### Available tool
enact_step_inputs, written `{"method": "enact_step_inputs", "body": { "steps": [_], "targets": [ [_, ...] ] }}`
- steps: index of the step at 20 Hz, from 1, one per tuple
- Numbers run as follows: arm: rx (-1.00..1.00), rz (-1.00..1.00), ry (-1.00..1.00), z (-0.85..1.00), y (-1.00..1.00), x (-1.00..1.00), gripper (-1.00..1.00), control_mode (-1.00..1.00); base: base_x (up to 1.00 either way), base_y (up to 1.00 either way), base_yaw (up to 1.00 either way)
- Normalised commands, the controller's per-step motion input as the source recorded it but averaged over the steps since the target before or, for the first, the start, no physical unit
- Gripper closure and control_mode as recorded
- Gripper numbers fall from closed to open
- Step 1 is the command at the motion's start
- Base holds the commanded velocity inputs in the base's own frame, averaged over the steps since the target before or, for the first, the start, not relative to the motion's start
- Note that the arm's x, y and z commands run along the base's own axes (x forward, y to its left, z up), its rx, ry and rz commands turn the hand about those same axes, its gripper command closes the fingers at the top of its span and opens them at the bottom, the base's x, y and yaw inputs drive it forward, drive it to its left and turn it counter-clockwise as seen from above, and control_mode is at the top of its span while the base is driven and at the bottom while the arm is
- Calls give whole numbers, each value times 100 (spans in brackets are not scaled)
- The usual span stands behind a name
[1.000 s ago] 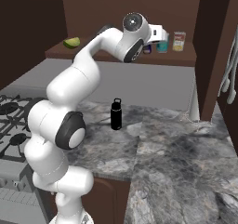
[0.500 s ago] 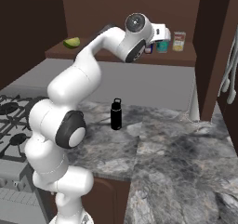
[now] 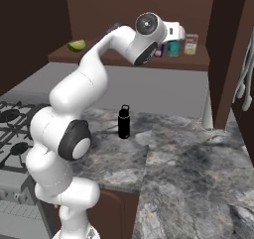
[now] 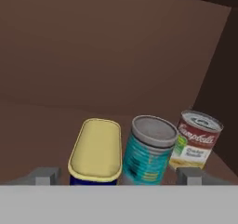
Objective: Pick the cans from the counter and place them in their designated side in the cabinet.
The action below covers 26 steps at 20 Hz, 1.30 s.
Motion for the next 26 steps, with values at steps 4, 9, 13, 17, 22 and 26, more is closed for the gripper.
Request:
{"method": "enact_step_inputs", "body": {
  "steps": [4, 9, 13, 17, 22, 26],
  "targets": [
    [0, 0, -17, 1, 3, -61, -100, -100, 0, 0, 0],
    [-2, 0, -16, -8, 40, -81, -100, -100, 0, 0, 0],
    [-4, 0, -13, -11, 56, -83, -100, -100, 0, 0, 0],
    [-4, 0, -9, -6, 46, -84, -100, -100, 0, 0, 0],
    [-7, 0, -3, -8, 41, -84, -100, -100, 0, 0, 0],
    [-6, 0, 0, -1, 28, -73, -100, -100, 0, 0, 0]
  ]
}}
